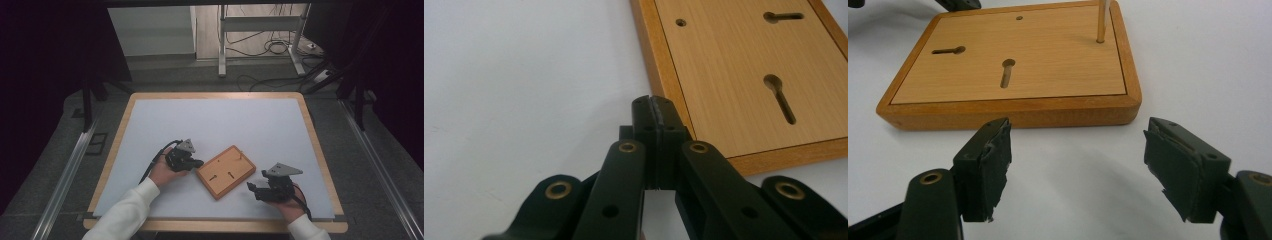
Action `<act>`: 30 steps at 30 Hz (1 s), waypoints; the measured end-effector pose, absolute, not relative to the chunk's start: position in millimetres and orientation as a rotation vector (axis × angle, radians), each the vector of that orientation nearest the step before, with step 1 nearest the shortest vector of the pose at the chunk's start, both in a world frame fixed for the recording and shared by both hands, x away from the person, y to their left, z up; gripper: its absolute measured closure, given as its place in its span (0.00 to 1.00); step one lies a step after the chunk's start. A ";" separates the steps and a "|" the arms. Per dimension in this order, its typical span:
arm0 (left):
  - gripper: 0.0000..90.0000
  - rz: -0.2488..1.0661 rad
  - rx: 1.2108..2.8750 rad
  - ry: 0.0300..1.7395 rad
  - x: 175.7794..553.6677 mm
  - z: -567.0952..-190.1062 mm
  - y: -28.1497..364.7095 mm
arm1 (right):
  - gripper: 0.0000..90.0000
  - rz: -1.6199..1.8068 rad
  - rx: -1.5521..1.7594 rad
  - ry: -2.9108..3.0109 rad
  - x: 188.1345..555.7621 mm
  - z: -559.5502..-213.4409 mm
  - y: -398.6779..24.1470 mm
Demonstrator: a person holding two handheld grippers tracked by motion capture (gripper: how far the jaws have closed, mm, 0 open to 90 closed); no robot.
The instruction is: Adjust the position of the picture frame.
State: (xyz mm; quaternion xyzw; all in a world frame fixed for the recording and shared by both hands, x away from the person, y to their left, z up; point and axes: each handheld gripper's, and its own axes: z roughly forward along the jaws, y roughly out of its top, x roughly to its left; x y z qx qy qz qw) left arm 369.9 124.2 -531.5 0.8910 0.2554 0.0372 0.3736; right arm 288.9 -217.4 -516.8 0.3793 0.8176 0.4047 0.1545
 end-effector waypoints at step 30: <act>0.70 0.224 2.178 0.796 344.8 -513.5 152.3 | 0.74 1.133 1.125 2.311 298.4 -512.8 -239.6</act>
